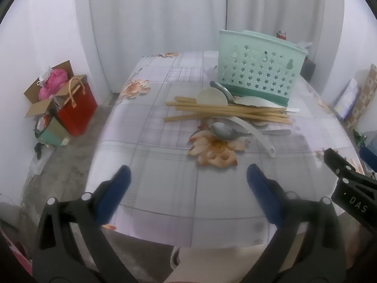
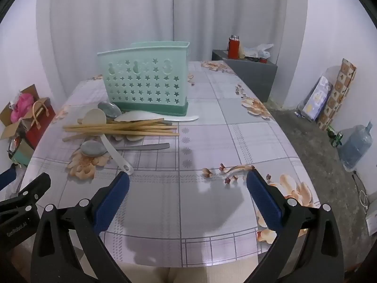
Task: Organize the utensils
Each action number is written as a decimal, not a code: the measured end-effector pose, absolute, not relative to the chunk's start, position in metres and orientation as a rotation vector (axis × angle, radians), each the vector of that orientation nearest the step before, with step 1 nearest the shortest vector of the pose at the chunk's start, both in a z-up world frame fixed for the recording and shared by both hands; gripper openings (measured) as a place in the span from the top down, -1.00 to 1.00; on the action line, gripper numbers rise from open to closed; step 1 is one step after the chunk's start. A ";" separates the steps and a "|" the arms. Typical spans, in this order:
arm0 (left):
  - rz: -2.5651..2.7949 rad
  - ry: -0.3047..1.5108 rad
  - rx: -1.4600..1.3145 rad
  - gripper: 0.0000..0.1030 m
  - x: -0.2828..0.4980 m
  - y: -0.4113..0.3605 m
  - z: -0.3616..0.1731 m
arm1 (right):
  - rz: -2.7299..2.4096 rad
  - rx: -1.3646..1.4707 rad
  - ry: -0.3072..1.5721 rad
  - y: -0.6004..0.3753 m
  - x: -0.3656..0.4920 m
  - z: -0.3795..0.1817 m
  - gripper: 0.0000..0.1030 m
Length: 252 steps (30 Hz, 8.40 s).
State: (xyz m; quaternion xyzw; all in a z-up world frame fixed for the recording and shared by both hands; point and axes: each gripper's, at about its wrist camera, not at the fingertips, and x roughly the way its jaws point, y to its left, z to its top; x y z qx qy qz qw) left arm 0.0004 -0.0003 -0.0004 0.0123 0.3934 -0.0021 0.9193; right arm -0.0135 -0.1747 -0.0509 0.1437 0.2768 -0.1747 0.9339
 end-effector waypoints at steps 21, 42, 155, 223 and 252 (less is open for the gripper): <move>0.001 0.820 0.021 -0.83 0.001 0.008 -0.004 | -0.380 0.267 0.575 -0.174 -0.014 -0.049 -0.88; 0.003 0.822 0.022 -0.83 0.000 0.012 -0.006 | -0.389 0.252 0.569 -0.173 -0.015 -0.046 -0.88; -0.232 1.027 -1.053 0.68 0.155 0.080 -0.097 | 0.088 0.228 0.488 -0.206 0.063 -0.043 -0.88; -0.723 0.506 1.236 0.74 0.075 -0.134 -0.074 | -0.033 0.562 0.473 -0.276 0.018 -0.087 -0.88; -0.655 0.500 0.928 0.91 0.086 -0.096 0.028 | -0.033 0.571 0.436 -0.280 0.008 -0.081 -0.88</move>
